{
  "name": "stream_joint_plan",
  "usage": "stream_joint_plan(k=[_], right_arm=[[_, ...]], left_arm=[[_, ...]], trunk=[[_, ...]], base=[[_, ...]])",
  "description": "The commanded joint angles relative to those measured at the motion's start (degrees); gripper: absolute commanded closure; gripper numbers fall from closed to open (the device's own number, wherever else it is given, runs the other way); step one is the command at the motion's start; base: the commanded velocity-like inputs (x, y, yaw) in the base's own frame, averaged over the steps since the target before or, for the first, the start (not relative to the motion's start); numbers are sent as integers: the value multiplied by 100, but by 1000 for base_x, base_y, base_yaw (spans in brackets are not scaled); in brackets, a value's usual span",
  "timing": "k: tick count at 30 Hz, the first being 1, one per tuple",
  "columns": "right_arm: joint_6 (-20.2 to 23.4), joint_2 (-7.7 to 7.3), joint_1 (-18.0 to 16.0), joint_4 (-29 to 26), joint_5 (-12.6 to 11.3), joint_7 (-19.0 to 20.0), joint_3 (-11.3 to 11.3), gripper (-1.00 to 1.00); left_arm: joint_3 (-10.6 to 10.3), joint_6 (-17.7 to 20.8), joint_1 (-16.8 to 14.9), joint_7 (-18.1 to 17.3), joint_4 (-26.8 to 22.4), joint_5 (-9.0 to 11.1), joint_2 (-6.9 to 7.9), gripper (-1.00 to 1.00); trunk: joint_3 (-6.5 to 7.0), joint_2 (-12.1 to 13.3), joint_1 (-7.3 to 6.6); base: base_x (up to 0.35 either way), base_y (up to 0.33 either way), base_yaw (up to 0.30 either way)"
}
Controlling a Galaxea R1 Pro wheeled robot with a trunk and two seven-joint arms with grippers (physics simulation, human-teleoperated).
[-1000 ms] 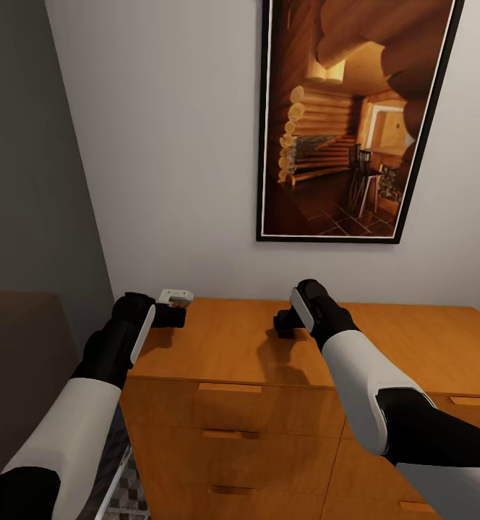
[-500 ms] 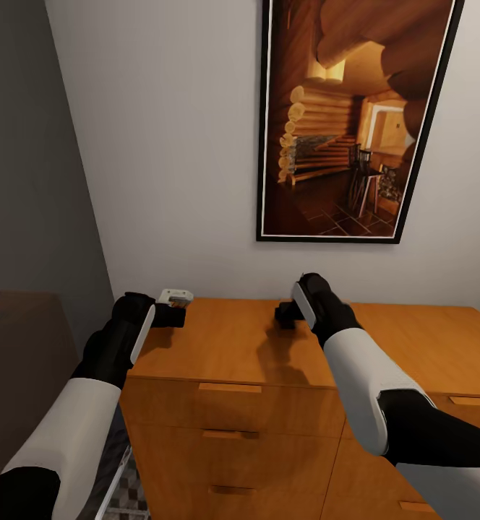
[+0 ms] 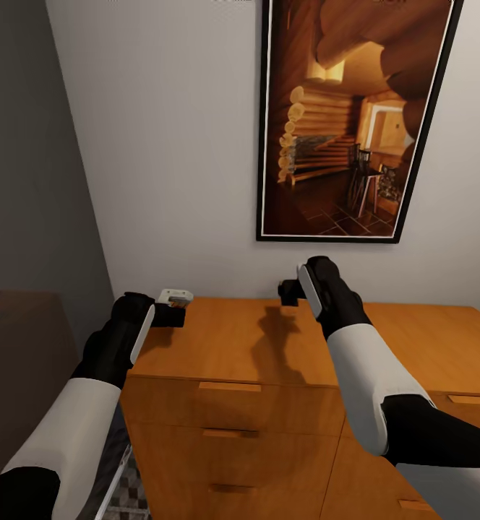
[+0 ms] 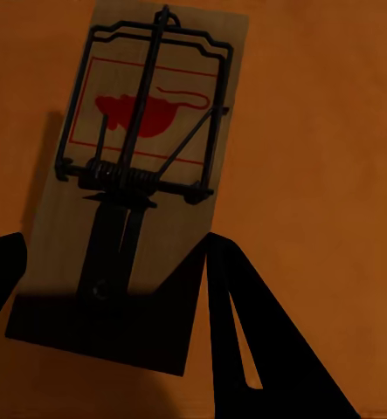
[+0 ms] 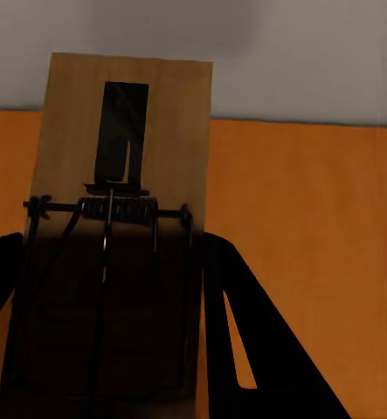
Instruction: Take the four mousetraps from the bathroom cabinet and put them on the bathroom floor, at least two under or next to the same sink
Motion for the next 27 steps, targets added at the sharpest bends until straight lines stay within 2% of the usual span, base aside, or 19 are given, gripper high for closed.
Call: stream_joint_plan(k=[1,27], right_arm=[[19,6,-4,-30,-6,-26,-16,100],[19,6,10,-82,-37,-4,-17,100]], left_arm=[[-1,19,-4,-51,-8,-73,-1,100],[-9,19,-4,-54,-205,-48,-1,100]], trunk=[[-7,-4,-1],[-7,-4,-1]], base=[[-174,0,0],[-325,0,0]])
